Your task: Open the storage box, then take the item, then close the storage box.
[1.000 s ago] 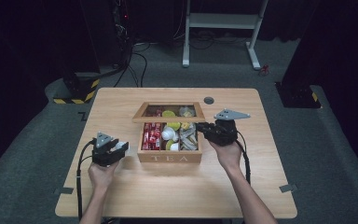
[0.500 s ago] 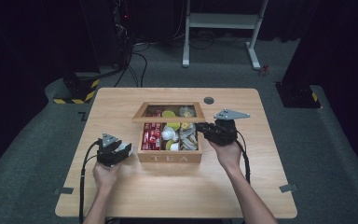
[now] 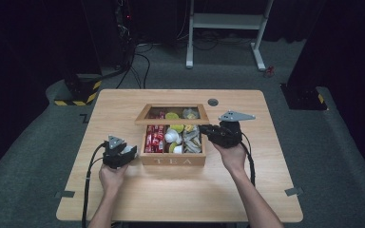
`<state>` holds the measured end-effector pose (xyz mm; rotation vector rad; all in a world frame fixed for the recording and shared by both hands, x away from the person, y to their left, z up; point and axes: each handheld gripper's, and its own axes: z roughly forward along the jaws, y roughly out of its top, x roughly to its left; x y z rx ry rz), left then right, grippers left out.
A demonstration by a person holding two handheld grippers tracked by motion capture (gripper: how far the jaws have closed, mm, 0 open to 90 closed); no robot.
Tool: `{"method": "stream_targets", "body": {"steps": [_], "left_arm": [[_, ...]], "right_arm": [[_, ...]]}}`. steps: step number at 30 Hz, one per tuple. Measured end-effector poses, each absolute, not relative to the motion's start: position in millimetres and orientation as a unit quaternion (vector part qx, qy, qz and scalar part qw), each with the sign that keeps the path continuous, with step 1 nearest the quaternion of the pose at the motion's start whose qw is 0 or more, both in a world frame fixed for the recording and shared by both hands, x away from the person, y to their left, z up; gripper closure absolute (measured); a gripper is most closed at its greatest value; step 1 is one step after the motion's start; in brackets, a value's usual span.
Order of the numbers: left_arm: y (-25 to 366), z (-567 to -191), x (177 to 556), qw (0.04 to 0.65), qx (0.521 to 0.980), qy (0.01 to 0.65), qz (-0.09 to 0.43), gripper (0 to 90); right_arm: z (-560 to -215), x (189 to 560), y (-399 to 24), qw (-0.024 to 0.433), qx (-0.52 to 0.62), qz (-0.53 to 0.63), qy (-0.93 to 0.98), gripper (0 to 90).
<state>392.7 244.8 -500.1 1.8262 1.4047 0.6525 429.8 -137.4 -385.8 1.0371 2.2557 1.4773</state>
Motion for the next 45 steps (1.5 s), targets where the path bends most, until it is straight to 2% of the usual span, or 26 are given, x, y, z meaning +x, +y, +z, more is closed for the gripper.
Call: {"method": "stream_targets", "body": {"steps": [28, 36, 45], "left_arm": [[245.6, -517.7, 389.9, 0.357, 0.714, 0.550, 0.245, 49.9], [251.9, -506.6, 381.7, 0.375, 0.708, 0.548, 0.240, 36.5], [267.9, -494.8, 362.2, 0.400, 0.695, 0.547, 0.241, 34.9]], "right_arm": [[-387.9, 429.6, -134.9, 0.126, 0.360, 0.500, 0.777, 77.3], [-389.9, 427.9, -134.7, 0.126, 0.361, 0.497, 0.779, 77.3], [-391.4, 426.8, -134.6, 0.125, 0.361, 0.495, 0.781, 77.1]]}}
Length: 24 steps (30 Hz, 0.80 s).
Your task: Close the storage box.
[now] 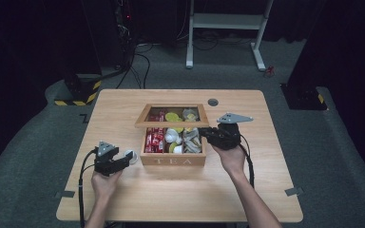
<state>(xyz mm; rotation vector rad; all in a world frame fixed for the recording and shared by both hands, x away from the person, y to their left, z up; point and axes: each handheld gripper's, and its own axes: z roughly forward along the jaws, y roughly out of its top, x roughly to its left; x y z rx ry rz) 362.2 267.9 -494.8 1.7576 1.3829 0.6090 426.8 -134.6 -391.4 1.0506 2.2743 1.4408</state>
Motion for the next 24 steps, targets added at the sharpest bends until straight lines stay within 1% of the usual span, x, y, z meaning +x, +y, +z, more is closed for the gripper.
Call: {"method": "stream_targets", "body": {"steps": [9, 16, 24], "left_arm": [[281.9, -499.5, 347.5, 0.409, 0.680, 0.560, 0.239, 34.9], [290.9, -502.1, 339.8, 0.404, 0.674, 0.568, 0.244, 35.2], [302.0, -512.7, 337.3, 0.355, 0.682, 0.583, 0.262, 35.2]], "right_arm": [[-394.4, 424.9, -134.9, 0.122, 0.364, 0.494, 0.780, 77.1], [-396.6, 423.0, -135.1, 0.118, 0.365, 0.492, 0.782, 77.0], [-400.7, 421.4, -135.6, 0.116, 0.364, 0.492, 0.782, 77.0]]}}
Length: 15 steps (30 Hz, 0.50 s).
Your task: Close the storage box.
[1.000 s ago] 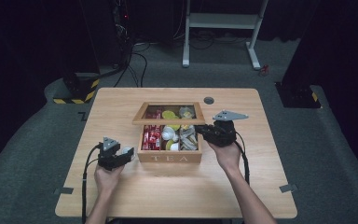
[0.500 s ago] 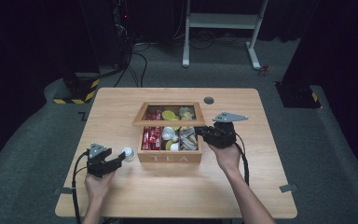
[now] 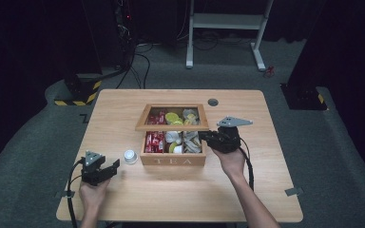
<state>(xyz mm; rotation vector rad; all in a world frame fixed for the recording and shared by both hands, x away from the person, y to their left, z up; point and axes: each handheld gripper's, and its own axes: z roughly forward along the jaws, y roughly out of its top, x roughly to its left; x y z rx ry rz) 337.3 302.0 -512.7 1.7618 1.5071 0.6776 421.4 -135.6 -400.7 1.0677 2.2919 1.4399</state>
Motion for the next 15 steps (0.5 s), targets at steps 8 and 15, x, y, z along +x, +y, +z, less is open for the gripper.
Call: {"method": "stream_targets", "body": {"steps": [8, 15], "left_arm": [[313.6, -519.0, 339.9, 0.337, 0.675, 0.599, 0.268, 35.1], [316.9, -525.7, 342.5, 0.322, 0.677, 0.605, 0.267, 34.0]], "right_arm": [[-406.9, 418.1, -135.8, 0.113, 0.365, 0.489, 0.784, 76.9], [-413.3, 414.2, -135.4, 0.111, 0.369, 0.482, 0.787, 76.7]]}}
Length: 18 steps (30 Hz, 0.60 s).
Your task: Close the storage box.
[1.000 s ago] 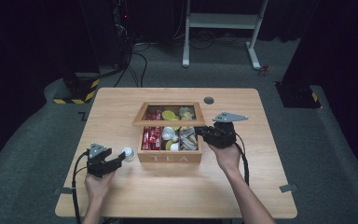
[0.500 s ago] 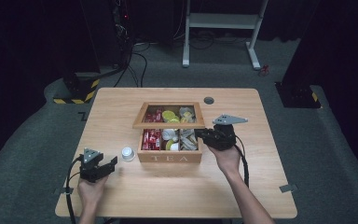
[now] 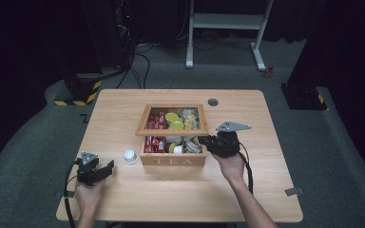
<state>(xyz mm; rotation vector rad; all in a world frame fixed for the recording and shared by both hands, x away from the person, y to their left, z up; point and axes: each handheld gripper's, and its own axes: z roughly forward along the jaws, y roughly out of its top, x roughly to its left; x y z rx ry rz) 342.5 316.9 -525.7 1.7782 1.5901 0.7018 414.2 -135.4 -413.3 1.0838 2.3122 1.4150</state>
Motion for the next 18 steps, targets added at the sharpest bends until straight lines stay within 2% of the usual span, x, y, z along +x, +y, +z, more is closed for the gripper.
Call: {"method": "stream_targets", "body": {"steps": [18], "left_arm": [[313.4, -528.7, 344.5, 0.309, 0.688, 0.598, 0.270, 29.7]], "right_arm": [[-436.8, 404.5, -136.7, 0.100, 0.381, 0.470, 0.790, 75.2]]}}
